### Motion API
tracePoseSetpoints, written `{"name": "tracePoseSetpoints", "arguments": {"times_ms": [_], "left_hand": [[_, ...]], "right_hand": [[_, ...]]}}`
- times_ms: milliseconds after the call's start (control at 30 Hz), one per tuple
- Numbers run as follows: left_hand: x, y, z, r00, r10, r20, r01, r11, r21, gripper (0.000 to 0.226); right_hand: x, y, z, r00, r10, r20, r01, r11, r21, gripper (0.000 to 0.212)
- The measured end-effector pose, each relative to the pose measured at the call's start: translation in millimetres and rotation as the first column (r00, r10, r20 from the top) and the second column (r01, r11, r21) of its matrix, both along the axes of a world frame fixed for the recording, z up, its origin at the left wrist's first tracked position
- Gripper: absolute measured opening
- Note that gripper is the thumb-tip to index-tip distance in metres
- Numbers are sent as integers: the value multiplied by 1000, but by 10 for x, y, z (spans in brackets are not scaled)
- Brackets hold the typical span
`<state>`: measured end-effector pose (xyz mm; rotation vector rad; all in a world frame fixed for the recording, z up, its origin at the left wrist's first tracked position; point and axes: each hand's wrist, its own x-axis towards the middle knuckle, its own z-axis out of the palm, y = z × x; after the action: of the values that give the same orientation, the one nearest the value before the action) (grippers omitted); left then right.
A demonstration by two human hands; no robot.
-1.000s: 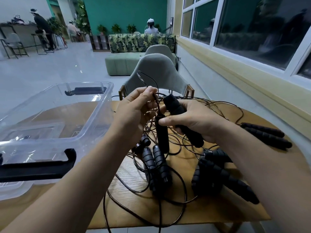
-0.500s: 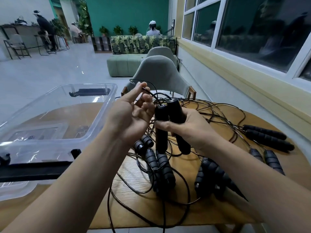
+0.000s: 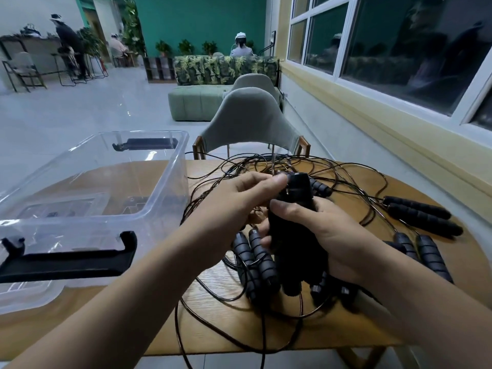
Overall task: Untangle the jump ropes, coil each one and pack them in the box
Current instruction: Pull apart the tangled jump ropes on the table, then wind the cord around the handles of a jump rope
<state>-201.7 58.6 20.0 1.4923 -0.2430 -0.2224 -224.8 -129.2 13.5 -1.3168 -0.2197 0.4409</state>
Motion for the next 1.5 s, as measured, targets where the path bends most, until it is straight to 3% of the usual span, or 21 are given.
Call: {"name": "tracePoseSetpoints", "arguments": {"times_ms": [133, 300, 433, 600, 767, 933, 1000, 1067, 1133, 1200, 1300, 1400, 1500], "left_hand": [[-44, 106, -48, 995, 5, 98, -18, 991, 133, 26], [-80, 175, -94, 999, -25, 47, 21, 996, 83, 34], [-107, 159, -136, 994, 20, 110, -33, 993, 110, 38], [-127, 127, -136, 989, 37, 145, -47, 997, 65, 32], [-91, 121, -147, 986, 60, 153, -68, 997, 48, 30], [-88, 126, -99, 982, 66, 176, -99, 977, 189, 31], [-59, 175, -67, 896, 124, 427, -295, 884, 362, 37], [-61, 210, -17, 709, 55, 703, -465, 786, 408, 40], [-114, 175, 15, 581, -111, 806, -436, 794, 424, 36], [-176, 103, -8, 516, -265, 814, -381, 781, 495, 30], [-199, 47, -63, 502, -355, 789, -361, 743, 564, 29], [-149, 52, -64, 551, -324, 769, -346, 750, 564, 27], [-96, 59, -48, 558, -250, 791, -376, 774, 510, 27]], "right_hand": [[-26, -26, -54, 993, 91, -78, -92, 996, -18, 31], [-63, -39, -72, 972, 175, -157, -180, 983, -22, 23], [-59, -56, -73, 968, 181, -172, -188, 982, -30, 33], [-65, -59, -55, 962, 206, -178, -216, 976, -37, 22], [-40, -82, -58, 956, 229, -182, -237, 971, -24, 29], [-11, -72, -74, 962, 210, -176, -224, 973, -60, 21], [-8, -96, -52, 951, 251, -179, -266, 961, -68, 19], [-7, -136, -14, 931, 313, -187, -335, 936, -105, 17], [-3, -163, -2, 908, 380, -178, -409, 896, -172, 19], [-5, -166, 1, 883, 440, -164, -467, 857, -217, 20], [-8, -187, 18, 843, 508, -177, -538, 797, -274, 17], [14, -237, 35, 804, 567, -179, -593, 745, -305, 18], [-7, -297, 48, 813, 562, -151, -581, 770, -262, 29]]}}
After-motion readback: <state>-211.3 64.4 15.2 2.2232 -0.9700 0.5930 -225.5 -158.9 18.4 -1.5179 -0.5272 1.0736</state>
